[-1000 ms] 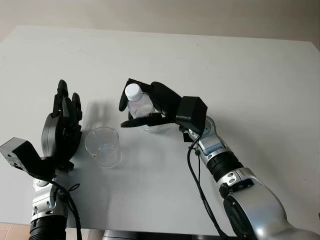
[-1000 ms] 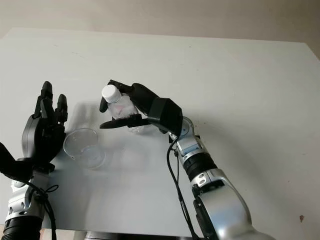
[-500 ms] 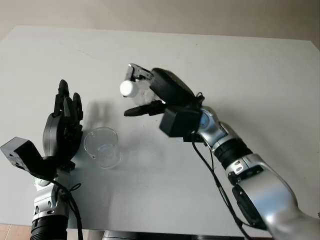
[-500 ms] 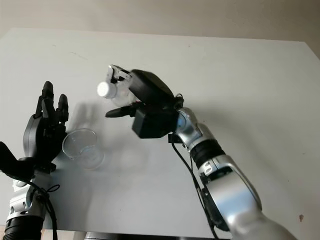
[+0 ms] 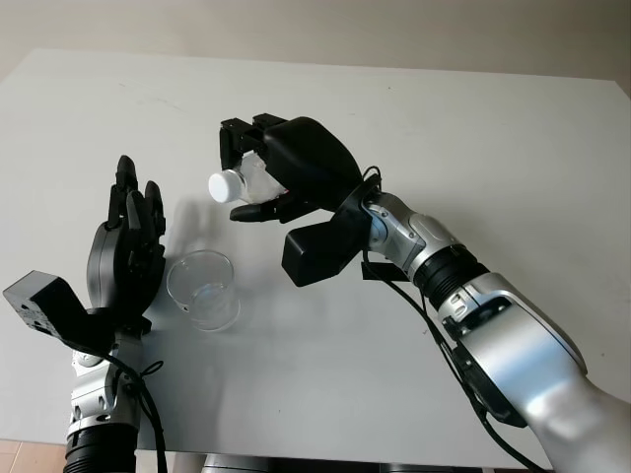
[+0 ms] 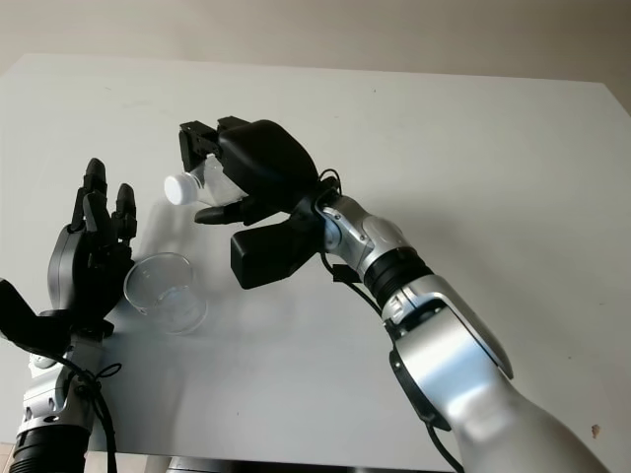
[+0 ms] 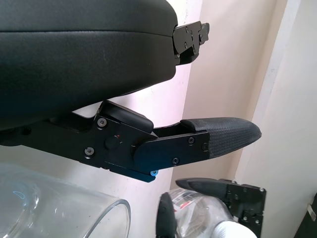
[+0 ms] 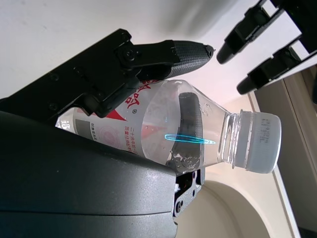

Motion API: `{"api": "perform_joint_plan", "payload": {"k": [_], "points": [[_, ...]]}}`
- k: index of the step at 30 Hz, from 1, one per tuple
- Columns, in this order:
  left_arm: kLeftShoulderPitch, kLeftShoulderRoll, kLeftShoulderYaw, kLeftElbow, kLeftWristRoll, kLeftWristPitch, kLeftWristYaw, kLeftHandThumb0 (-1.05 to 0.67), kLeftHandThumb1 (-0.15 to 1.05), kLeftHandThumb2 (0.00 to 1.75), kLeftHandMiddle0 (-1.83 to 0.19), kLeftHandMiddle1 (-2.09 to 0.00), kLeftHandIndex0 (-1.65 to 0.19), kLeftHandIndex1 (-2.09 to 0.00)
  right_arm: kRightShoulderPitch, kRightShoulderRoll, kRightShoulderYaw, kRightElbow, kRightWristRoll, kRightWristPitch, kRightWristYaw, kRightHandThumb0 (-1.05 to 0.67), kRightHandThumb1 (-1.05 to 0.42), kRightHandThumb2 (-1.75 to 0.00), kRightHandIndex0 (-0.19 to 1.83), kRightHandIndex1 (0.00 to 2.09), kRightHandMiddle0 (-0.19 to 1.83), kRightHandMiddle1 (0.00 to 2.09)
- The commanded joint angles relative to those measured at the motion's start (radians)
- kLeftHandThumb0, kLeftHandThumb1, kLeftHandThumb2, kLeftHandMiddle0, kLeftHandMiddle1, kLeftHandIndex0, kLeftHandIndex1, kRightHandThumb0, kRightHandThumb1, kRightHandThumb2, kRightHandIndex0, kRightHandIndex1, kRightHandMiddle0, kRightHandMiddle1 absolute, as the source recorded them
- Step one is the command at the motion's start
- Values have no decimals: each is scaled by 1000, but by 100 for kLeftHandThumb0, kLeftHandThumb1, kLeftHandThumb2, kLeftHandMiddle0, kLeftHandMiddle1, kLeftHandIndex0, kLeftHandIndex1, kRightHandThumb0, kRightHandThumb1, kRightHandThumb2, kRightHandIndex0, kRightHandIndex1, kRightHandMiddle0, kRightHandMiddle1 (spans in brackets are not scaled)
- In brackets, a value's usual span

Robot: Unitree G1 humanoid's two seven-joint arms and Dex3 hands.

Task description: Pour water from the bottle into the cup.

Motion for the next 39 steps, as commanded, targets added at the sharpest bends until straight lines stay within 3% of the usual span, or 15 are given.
{"api": "perform_joint_plan", "payload": {"k": [1,8,11,13,16,18,21,27,39], "points": [[13,-14,-6,5,9,-3,4,-81,105,57,19,-3,19,-1,-33,-1,22,-1,-23,-26,-43,-15,-75,-72,128,209,79,209],[11,-15,-9,11,9,-4,9,-81,105,57,19,-4,19,0,-64,-25,87,10,-106,-72,-168,-18,-77,-75,121,209,85,209],[7,-16,-10,15,10,-8,8,-81,105,58,19,-2,19,0,-77,-38,111,0,-137,-105,-211,-20,-81,-72,102,209,77,209],[4,-18,-10,17,10,-7,12,-81,105,59,19,-3,19,0,-90,-50,143,-20,-185,-108,-248,-24,-88,-60,84,209,54,209],[1,-20,-11,19,12,-7,16,-81,105,58,18,-4,18,-1,-105,-70,201,-64,-287,-73,-332,-34,-102,-28,102,209,62,209],[1,-20,-11,19,11,-9,13,-81,105,58,19,-4,19,-1,-112,-89,245,-115,-366,-44,-386,-37,-104,-23,122,209,74,209],[1,-23,-11,19,11,-11,15,-81,105,58,19,-4,19,0,-118,-106,285,-162,-442,-4,-433,-39,-105,-18,129,209,81,209],[2,-27,-14,17,10,-7,21,-81,105,58,19,-4,19,0,-108,-122,311,-242,-499,62,-441,-40,-105,-17,120,209,85,209],[0,-37,-14,35,11,-33,15,-81,105,58,19,-4,19,0,-128,-111,347,-219,-528,102,-491,-41,-105,-25,116,209,73,209]]}}
